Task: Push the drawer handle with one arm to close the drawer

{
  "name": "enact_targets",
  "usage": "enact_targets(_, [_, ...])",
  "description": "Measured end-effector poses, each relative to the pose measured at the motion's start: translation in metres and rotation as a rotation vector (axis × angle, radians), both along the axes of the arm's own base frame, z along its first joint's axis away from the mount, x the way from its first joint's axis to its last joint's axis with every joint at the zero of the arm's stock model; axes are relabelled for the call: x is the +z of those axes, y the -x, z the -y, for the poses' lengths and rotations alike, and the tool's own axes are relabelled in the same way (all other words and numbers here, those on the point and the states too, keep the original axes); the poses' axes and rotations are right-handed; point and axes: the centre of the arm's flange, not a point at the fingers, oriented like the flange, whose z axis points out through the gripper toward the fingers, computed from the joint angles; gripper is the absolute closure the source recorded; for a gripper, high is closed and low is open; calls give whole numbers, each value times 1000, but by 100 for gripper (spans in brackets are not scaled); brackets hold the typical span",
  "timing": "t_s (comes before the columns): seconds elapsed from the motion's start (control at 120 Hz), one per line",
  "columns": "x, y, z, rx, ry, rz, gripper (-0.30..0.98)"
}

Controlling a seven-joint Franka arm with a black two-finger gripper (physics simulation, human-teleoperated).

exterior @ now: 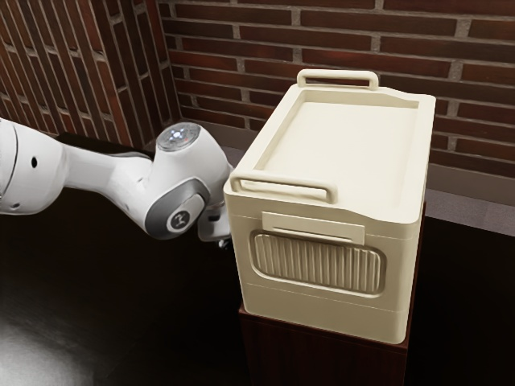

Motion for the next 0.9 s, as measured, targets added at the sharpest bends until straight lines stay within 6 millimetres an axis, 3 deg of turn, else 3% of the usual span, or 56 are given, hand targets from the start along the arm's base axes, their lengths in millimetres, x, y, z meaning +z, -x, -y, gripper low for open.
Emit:
enact_targets(0.142, [9,2,-2,16,16,17,78])
enact_targets(0.25, [33,12,-13,58,50,46,79])
enact_targets(0.3, [58,16,-25,102,80,76,79])
enact_targets(0.325, [75,17,-42,158,100,92,79])
enact_targets(0.383, [113,19,-105,371,160,113,78])
enact_targets(0.417, [132,26,-128,484,202,113,74])
enact_targets(0.483, [149,37,-199,756,278,82,58])
enact_targets(0.55, [183,41,-231,984,364,44,44])
enact_targets(0.6, [203,51,-266,1186,434,-2,34])
enact_targets(0.733, [201,64,-261,1560,485,-156,18])
enact_targets(0.9, [188,77,-260,1955,516,-262,8])
